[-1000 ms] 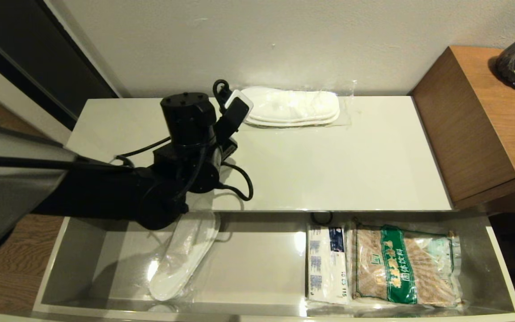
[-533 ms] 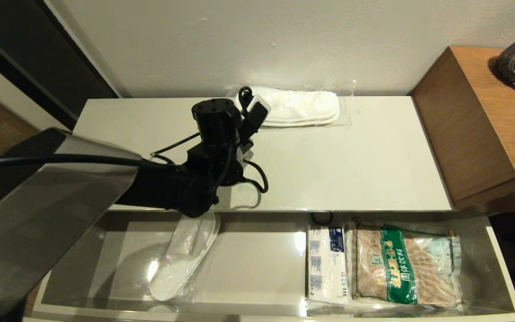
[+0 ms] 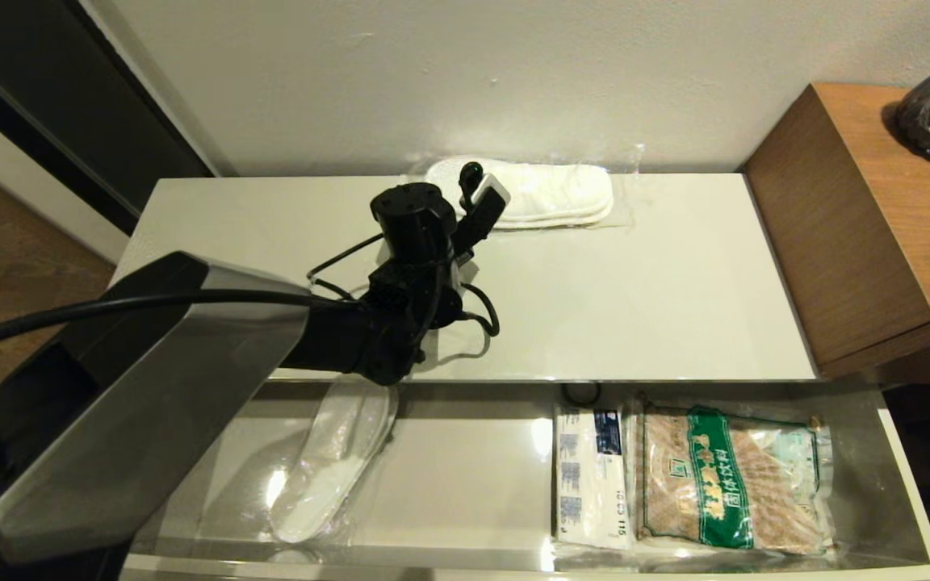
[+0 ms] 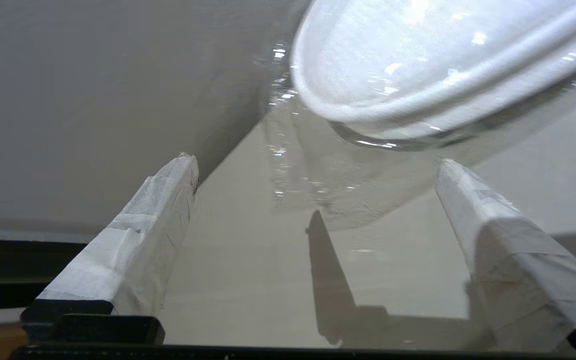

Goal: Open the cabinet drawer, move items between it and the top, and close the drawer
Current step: Pick up the disposable slippers on the table

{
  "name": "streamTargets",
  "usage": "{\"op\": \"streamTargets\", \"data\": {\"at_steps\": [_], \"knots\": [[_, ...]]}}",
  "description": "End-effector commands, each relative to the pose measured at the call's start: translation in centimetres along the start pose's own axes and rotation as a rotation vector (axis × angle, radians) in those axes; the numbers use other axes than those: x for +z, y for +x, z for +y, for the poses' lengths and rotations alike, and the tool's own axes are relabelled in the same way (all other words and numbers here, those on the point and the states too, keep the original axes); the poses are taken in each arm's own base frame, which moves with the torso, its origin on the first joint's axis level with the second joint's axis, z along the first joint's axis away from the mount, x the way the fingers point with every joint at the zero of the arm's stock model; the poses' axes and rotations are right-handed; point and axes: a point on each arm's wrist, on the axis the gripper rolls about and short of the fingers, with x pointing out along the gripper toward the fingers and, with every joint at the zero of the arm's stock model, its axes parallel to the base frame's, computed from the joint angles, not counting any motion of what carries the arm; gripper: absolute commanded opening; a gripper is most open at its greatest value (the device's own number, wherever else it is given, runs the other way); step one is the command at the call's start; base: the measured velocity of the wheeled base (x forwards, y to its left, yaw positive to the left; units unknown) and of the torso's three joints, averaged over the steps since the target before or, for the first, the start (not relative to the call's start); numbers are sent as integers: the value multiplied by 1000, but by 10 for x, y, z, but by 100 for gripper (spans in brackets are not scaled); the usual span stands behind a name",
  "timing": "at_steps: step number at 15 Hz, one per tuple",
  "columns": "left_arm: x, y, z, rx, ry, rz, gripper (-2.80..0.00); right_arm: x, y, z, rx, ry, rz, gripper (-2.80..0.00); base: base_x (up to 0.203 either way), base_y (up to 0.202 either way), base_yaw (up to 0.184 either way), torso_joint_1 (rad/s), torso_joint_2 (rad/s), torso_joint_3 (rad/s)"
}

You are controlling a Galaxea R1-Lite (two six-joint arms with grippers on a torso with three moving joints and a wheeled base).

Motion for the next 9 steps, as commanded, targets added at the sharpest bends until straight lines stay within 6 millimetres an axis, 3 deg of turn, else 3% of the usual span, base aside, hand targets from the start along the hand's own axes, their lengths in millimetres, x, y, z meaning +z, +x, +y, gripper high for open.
{"op": "streamTargets", "data": {"at_steps": [1,6,9], "knots": [[-3,1,-10,-10,14,6,0,0,0,0,0,-1,1,-280,0,0,0,0,0,0],[-7,9,-30,-12,46,2,0,0,0,0,0,-1,3,-280,0,0,0,0,0,0],[1,17,-29,26,20,-20,0,0,0,0,0,-1,1,-280,0,0,0,0,0,0]]}}
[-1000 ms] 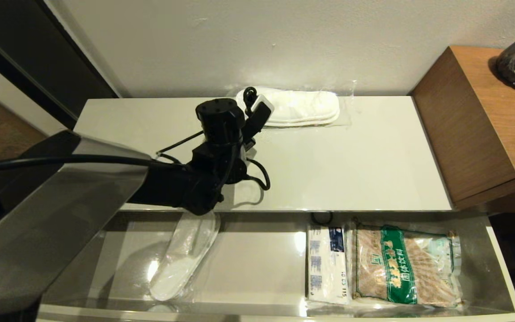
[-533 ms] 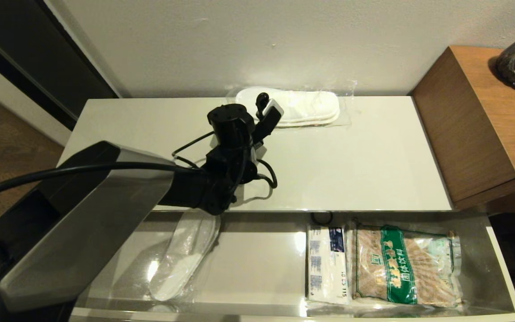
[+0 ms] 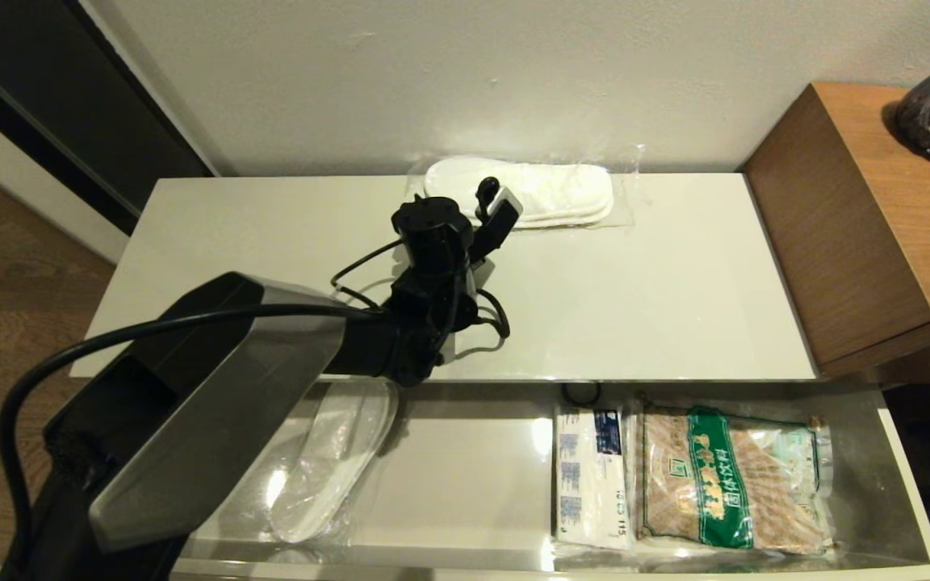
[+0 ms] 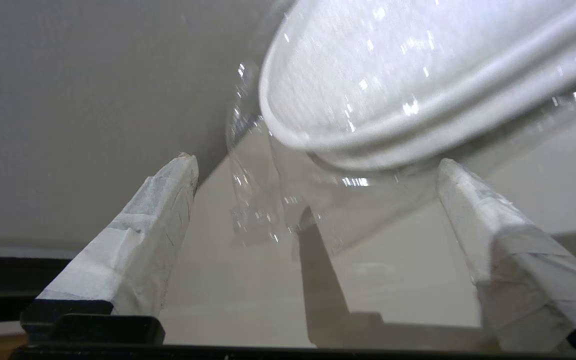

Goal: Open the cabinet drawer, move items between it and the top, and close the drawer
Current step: Pick up the disposable slippers on the table

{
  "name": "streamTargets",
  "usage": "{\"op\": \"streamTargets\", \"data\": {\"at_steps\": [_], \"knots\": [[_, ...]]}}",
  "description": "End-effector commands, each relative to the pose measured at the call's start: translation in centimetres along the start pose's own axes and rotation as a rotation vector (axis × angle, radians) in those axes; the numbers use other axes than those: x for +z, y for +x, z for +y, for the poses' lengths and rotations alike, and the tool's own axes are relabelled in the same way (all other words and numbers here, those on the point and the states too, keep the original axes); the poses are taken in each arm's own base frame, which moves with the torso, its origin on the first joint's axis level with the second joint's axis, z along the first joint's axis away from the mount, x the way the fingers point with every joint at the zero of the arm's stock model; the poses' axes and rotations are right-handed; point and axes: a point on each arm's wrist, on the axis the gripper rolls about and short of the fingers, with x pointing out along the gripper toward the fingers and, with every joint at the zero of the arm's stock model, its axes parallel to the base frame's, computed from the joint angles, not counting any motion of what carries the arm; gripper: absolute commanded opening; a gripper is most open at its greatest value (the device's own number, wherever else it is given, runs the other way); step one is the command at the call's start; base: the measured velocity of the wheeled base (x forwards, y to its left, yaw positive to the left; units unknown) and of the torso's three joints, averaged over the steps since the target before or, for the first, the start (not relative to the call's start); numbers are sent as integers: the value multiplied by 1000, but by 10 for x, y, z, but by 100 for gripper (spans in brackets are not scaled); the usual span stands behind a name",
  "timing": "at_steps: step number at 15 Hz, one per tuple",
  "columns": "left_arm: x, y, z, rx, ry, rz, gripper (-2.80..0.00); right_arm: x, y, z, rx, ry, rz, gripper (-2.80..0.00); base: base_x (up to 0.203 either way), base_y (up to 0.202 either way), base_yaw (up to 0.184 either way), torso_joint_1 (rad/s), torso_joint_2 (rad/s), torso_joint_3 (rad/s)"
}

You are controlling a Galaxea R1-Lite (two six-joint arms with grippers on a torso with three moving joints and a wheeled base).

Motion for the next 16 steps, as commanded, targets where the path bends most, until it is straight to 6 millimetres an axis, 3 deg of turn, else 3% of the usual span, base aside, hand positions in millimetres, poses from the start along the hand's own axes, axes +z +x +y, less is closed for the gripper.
{"op": "streamTargets", "data": {"at_steps": [1,14,15,16], "knots": [[2,6,-5,21,6,-12,0,0,0,0,1,0,1,-280,0,0,0,0,0,0],[-2,19,-21,43,103,-114,0,0,0,0,1,0,1,-280,0,0,0,0,0,0],[-2,19,-21,45,107,-119,-280,0,0,0,1,0,1,-280,0,0,0,0,0,0],[-2,19,-22,48,105,-119,-280,0,0,0,1,0,1,-280,0,0,0,0,0,0]]}}
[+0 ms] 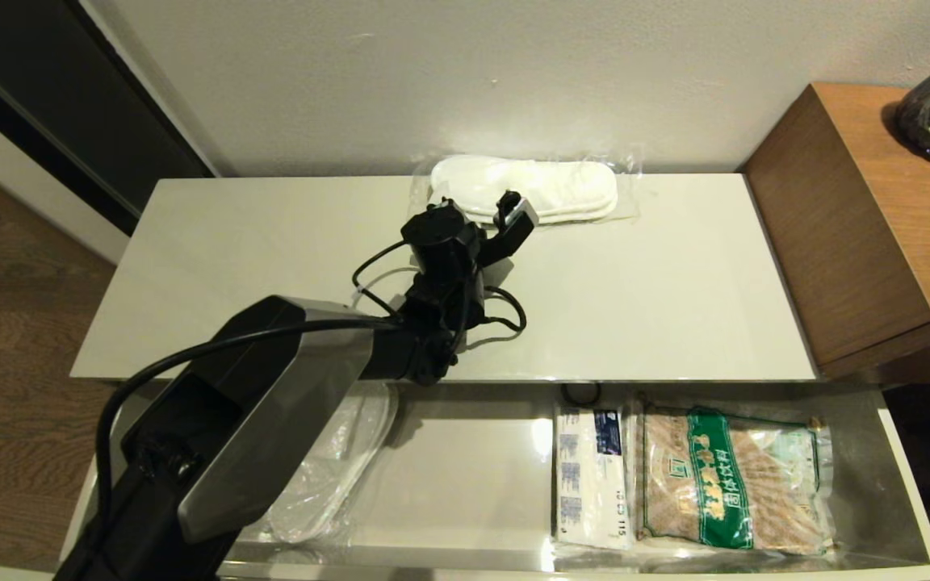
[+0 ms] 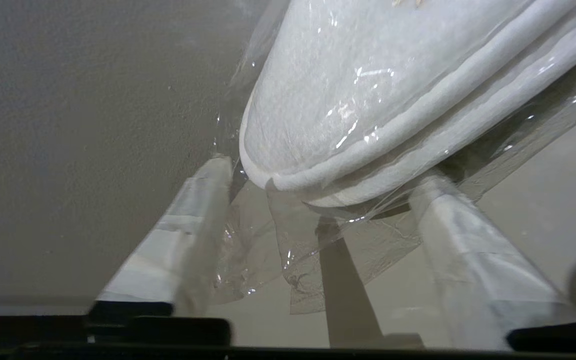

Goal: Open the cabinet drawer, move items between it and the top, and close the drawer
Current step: Pick up the disposable slippers on the table

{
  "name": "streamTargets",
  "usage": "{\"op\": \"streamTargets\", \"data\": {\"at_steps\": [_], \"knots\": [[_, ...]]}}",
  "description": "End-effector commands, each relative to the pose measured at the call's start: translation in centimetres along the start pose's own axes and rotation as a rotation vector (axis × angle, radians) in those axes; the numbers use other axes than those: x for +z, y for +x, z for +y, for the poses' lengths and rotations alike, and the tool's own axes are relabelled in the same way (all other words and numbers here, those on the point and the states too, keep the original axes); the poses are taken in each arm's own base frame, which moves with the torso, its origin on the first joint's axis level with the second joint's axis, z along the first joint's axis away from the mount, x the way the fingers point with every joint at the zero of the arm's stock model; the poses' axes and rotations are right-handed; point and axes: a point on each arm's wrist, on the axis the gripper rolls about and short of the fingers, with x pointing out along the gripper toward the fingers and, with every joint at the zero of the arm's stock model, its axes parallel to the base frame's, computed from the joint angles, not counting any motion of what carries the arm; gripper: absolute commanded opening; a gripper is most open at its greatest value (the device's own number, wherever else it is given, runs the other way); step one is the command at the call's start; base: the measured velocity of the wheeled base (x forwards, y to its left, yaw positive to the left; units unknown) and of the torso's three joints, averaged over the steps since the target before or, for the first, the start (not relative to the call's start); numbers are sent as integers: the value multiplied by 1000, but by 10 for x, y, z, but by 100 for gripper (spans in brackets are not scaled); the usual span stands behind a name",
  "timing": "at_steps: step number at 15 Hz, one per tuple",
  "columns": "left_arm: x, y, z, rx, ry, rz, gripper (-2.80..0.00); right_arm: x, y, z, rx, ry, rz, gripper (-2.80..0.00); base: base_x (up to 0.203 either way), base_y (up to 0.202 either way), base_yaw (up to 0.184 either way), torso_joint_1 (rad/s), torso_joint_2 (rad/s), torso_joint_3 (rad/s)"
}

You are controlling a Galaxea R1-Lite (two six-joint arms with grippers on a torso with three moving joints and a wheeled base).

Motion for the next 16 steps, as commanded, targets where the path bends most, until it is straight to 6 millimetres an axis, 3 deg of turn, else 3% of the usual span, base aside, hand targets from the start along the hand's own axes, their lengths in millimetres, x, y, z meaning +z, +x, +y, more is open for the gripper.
{"op": "streamTargets", "data": {"at_steps": [1,7,11,13,16], "knots": [[-1,0,-2,7,3,2,-280,0,0,0,0,-1,1,-280,0,0,0,0,0,0],[0,1,3,29,-12,-11,-280,0,0,0,0,-1,2,-280,0,0,0,0,0,0],[8,-2,34,122,-90,11,-280,0,0,0,0,-1,1,-280,0,0,0,0,0,0],[3,-13,54,106,-109,66,-280,0,0,0,0,-1,2,-280,0,0,0,0,0,0],[-21,-49,79,-4,-107,174,-280,0,0,0,0,-1,1,-280,0,0,0,0,0,0]]}}
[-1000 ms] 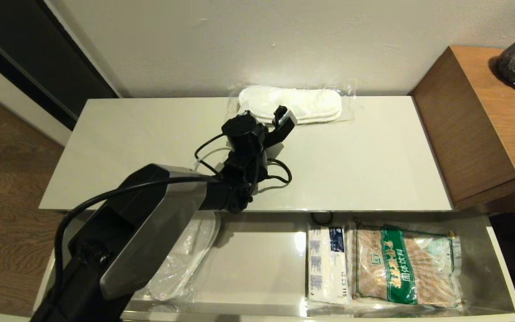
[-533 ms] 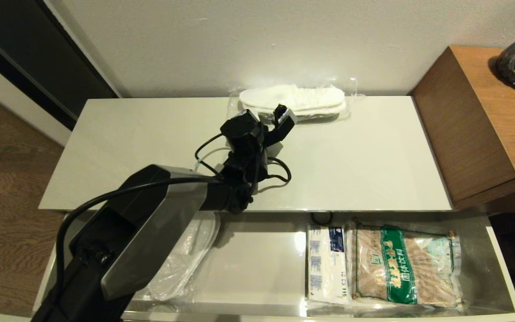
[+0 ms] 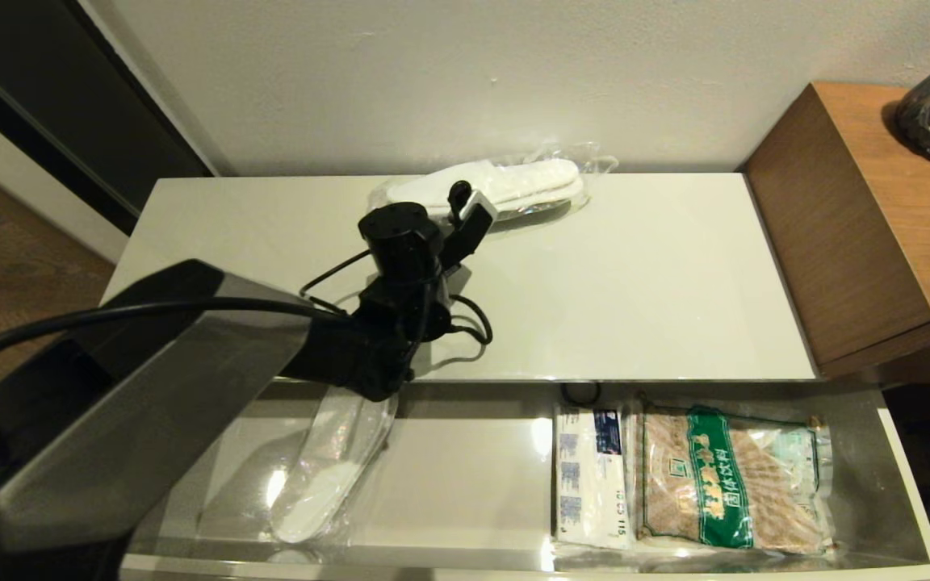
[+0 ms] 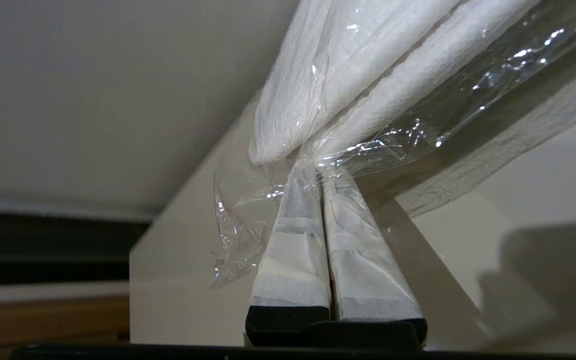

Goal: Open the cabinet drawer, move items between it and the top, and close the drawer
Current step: Pick up the disposable slippers on the table, then put the disposable slippers in the drawer

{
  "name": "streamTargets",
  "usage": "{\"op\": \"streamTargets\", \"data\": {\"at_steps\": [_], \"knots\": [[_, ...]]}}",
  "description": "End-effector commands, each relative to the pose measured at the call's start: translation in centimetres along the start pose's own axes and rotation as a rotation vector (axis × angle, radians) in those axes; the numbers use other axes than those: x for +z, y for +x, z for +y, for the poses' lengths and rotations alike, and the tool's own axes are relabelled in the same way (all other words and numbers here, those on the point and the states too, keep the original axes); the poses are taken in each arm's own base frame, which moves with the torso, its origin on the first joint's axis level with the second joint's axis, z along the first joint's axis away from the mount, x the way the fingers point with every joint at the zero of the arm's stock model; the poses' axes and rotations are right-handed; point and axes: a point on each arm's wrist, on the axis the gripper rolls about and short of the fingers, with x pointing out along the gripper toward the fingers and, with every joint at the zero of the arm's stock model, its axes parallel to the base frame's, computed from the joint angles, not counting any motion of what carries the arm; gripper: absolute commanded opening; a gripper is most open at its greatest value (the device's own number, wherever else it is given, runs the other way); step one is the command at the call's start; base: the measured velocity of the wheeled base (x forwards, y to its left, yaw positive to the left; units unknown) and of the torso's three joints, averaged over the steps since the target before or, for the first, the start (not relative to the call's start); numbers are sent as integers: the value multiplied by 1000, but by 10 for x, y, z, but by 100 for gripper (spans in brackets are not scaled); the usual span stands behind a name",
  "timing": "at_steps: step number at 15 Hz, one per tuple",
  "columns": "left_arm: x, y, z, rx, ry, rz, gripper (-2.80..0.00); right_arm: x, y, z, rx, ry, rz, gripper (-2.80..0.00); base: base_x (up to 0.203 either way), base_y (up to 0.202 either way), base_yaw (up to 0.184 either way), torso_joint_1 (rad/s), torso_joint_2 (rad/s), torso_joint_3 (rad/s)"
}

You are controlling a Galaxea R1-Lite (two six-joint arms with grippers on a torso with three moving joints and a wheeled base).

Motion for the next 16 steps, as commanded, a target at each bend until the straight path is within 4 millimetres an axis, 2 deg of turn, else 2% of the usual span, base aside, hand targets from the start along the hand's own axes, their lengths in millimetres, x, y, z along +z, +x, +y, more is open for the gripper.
{"op": "streamTargets", "data": {"at_steps": [1,3,6,10,16], "knots": [[-9,-23,47,6,-28,38,-280,0,0,0,0,-1,1,-280,0,0,0,0,0,0],[-35,-42,73,-7,-53,115,-280,0,0,0,0,-1,1,-280,0,0,0,0,0,0],[-60,-76,104,-30,-90,184,-280,0,0,0,0,-1,3,-280,0,0,0,0,0,0],[-89,-129,129,-137,-130,299,-280,0,0,0,0,-1,1,-280,0,0,0,0,0,0],[-122,-209,166,-399,-239,478,-280,0,0,0,0,-1,1,-280,0,0,0,0,0,0]]}}
